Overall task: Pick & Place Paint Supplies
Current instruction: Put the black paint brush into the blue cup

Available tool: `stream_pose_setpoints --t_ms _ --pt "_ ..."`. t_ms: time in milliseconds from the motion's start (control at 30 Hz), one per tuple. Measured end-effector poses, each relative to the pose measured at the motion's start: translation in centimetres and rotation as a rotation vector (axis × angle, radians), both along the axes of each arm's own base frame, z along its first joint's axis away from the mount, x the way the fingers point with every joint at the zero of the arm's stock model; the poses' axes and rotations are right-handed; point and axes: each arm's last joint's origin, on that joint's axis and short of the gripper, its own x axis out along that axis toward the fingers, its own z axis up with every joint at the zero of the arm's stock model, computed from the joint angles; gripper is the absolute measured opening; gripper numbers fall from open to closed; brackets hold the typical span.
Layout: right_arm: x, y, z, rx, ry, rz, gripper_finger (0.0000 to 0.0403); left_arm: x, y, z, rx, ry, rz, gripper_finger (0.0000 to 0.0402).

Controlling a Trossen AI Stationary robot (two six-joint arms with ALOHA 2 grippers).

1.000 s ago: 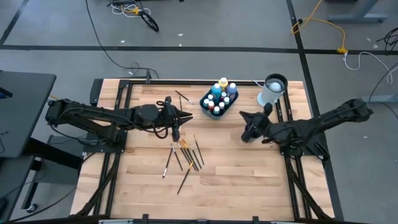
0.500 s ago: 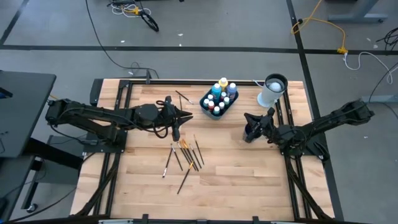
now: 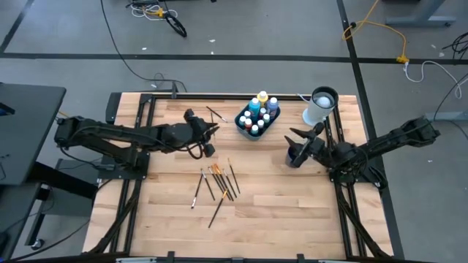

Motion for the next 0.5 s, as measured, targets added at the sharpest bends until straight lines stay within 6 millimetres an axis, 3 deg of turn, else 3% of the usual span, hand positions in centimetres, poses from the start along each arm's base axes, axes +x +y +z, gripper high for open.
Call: stream_pose_setpoints --t_ms 200,500 --pt "1.0 0.8 2.1 -0.009 -0.084 0.241 0.0197 0.7 0.1 -1.8 -0.104 0.094 -0.120 0.0114" --pt "1.7 1.5 2.7 0.023 -0.106 0.444 0.0199 1.4 -1.3 -5.5 -0.319 0.295 -0.228 0.0171"
